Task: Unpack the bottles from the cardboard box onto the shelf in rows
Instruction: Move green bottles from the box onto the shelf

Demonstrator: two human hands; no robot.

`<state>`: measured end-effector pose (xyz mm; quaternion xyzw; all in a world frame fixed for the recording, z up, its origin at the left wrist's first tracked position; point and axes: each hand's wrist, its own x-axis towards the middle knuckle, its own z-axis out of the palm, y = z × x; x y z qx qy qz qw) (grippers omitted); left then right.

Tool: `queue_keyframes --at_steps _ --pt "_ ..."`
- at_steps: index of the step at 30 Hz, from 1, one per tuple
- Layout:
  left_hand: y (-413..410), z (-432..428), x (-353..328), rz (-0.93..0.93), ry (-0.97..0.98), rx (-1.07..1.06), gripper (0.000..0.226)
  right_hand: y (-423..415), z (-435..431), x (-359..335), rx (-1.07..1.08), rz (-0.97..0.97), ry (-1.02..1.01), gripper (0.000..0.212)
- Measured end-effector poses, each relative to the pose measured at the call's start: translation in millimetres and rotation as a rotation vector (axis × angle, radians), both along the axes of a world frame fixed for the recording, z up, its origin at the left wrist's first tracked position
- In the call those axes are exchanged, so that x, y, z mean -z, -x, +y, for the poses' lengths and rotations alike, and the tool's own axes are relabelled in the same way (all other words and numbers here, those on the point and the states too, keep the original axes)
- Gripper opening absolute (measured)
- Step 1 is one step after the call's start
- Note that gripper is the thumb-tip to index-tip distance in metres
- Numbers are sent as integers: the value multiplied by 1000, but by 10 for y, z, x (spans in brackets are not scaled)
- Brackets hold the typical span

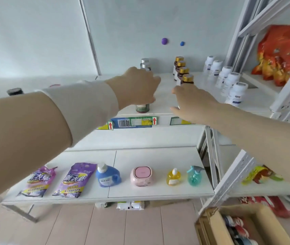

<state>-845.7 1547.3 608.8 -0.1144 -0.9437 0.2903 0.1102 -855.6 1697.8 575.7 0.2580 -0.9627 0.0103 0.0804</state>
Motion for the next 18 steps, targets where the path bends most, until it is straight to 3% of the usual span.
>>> queue_keyframes --at_steps 3,8,18 --pt "-308 135 151 -40 42 38 46 -335 141 169 60 2 -8 38" --pt "-615 343 506 -103 18 119 47 -750 368 505 191 3 1 49" --pt "-848 1094 1880 -366 -57 286 43 -1526 1055 2001 459 -156 52 41"
